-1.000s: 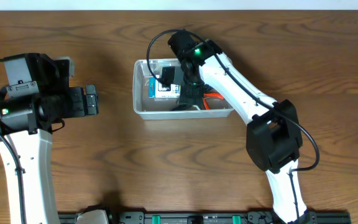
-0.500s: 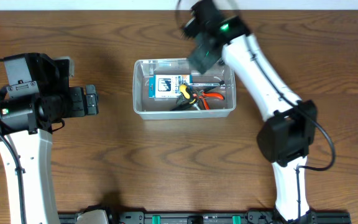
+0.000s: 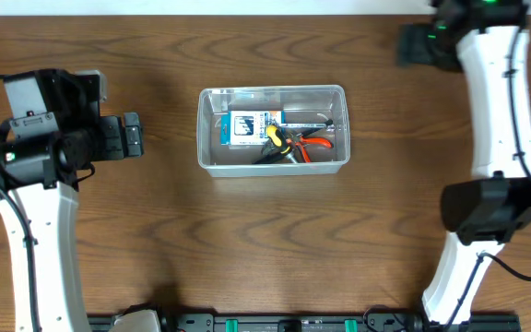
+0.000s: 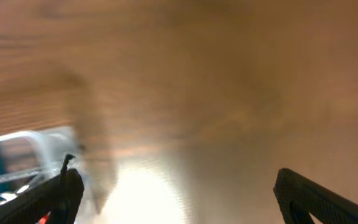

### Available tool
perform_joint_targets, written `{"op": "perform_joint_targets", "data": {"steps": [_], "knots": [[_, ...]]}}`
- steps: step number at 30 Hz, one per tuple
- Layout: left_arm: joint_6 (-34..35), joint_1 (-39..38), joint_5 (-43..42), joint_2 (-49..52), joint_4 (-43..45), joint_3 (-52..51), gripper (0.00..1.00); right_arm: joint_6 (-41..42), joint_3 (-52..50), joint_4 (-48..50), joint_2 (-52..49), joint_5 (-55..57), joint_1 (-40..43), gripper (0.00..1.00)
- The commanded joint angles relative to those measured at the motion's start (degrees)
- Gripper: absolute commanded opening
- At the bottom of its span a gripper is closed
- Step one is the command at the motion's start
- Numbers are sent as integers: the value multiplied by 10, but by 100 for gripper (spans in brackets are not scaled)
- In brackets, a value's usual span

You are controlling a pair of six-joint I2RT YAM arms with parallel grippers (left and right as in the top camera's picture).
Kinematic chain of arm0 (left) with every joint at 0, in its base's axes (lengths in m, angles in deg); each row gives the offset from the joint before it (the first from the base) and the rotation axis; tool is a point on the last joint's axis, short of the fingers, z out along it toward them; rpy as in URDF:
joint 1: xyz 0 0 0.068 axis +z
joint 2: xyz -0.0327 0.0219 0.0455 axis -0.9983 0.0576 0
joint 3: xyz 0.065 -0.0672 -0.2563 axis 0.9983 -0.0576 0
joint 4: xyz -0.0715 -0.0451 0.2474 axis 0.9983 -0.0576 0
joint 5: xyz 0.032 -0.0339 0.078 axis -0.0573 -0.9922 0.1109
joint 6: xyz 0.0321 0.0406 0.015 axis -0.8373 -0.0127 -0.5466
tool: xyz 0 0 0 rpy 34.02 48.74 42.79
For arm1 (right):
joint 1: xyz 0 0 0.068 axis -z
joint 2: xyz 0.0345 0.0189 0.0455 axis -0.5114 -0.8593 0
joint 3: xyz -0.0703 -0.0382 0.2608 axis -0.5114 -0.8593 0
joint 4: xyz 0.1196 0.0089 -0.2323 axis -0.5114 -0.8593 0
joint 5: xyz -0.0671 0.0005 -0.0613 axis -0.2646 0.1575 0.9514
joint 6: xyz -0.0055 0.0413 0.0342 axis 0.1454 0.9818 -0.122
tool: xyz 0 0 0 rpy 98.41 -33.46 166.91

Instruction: Pack container

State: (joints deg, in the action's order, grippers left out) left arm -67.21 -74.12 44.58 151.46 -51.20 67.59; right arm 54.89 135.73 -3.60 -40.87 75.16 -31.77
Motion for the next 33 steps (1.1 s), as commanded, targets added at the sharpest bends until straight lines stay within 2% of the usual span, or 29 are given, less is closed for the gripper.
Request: {"op": "perform_joint_targets", "data": {"steps": [1,5,10,14,18,23,33], "knots": [[-12,-3,0,12,1,0,98,66,5,-27,20,-4,33,99],[-22,-36,0,7,-5,0,98,49,5,-66,55,-3,51,99],[-56,-135,17,-6,-40,0,98,35,4,-104,101,4,50,99],[-48,-213,80,-22,-71,0,98,19,-5,-125,141,-9,49,99],[-28,-250,89,-56,-91,0,98,12,-47,-124,192,-14,45,99],[-11,-259,89,-116,-137,0,98,-7,-185,-84,293,-15,43,99],[32,-259,89,-330,-143,-102,98,-7,-630,108,561,-45,40,99]]}}
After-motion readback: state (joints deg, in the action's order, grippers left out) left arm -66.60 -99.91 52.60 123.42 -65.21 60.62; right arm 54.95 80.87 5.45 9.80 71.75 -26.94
